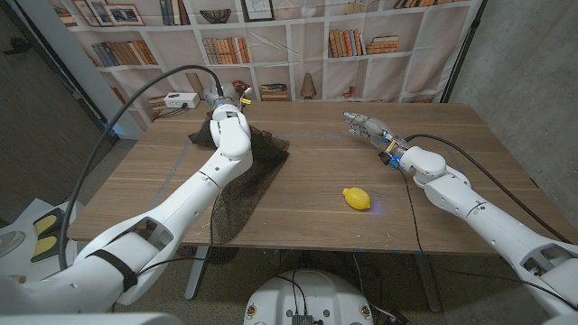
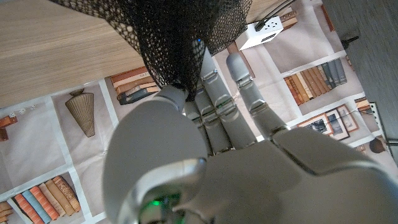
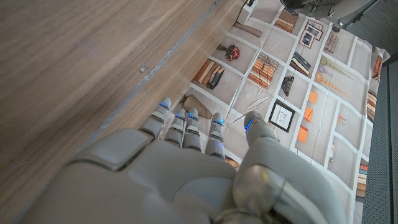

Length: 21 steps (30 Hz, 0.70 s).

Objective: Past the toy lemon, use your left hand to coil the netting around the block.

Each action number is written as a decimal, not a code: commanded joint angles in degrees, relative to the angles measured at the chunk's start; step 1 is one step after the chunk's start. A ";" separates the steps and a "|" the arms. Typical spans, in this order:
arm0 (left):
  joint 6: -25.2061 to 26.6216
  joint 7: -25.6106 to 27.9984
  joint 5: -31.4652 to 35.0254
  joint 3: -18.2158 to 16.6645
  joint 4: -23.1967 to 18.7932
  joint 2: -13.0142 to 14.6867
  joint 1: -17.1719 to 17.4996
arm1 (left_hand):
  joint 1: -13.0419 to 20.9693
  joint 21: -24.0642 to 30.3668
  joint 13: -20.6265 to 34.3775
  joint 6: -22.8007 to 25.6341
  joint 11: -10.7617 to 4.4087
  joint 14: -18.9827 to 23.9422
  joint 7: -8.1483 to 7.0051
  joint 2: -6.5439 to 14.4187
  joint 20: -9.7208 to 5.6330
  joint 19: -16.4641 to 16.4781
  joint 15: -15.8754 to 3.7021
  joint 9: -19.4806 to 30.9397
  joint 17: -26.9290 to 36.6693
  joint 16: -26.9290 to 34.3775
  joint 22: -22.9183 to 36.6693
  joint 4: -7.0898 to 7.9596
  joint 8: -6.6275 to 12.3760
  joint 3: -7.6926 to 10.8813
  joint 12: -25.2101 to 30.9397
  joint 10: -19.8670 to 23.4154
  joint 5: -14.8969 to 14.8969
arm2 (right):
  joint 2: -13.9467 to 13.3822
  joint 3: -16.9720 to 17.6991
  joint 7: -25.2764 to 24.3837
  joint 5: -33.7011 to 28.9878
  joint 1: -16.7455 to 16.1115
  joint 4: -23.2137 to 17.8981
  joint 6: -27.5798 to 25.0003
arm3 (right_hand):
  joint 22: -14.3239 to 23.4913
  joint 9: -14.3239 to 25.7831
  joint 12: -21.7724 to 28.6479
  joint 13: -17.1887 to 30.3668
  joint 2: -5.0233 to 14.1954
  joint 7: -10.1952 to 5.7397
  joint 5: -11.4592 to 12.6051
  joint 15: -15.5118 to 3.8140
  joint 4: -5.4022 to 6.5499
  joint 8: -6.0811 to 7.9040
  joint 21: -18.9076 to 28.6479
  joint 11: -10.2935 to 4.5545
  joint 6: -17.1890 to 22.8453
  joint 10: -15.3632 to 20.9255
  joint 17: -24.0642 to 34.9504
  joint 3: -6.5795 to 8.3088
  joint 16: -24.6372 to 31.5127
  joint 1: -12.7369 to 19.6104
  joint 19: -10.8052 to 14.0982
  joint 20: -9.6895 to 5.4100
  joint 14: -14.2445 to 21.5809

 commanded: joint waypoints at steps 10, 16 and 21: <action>-5.13 8.48 -25.30 19.20 36.85 -6.88 -23.06 | 0.35 1.71 -3.42 2.44 -3.01 0.23 0.24 -1.38 -1.14 -0.20 -0.09 -0.87 1.00 -0.61 -0.34 -1.03 -2.77 -0.28 -2.89 2.49 -0.20 | -0.73 0.66 -2.12 0.39 -1.56 -1.62 -1.71 | 0.11 0.31 -0.27 0.21 -0.18 0.12 -0.30 0.46 -0.01 -0.12 -0.02 0.10 0.12 0.18 0.21 -0.39 0.08 -0.28 0.36 0.61 0.35; -11.30 16.23 -30.67 25.15 53.35 -13.23 -27.07 | 0.72 2.41 -4.23 1.01 -4.04 -1.58 -1.23 -2.06 -1.59 -1.99 -0.32 -2.15 -0.22 -3.04 -0.53 -1.59 -5.02 -0.59 -4.46 1.18 -0.33 | -1.76 1.18 -3.35 0.41 -2.77 -3.62 -2.81 | 0.11 0.31 -0.29 0.22 -0.32 0.10 -0.35 0.54 0.05 -0.17 -0.03 0.30 0.01 0.14 0.22 -0.52 0.08 -0.47 0.35 0.71 0.38; -14.31 16.84 -32.34 31.79 63.20 -17.64 -29.67 | -5.07 -1.21 -11.89 -16.08 -2.62 -22.84 -6.91 -6.86 0.47 -13.15 0.68 -6.12 -15.77 -21.33 -1.91 0.33 -12.18 -4.42 -20.56 -18.52 -0.22 | -2.14 1.44 -3.96 0.35 -3.30 -4.51 -3.07 | 0.11 0.31 -0.29 0.24 -0.45 0.14 -0.40 0.55 0.11 -0.18 -0.01 0.23 -0.03 0.11 0.23 -0.66 0.08 -0.68 0.41 0.80 0.41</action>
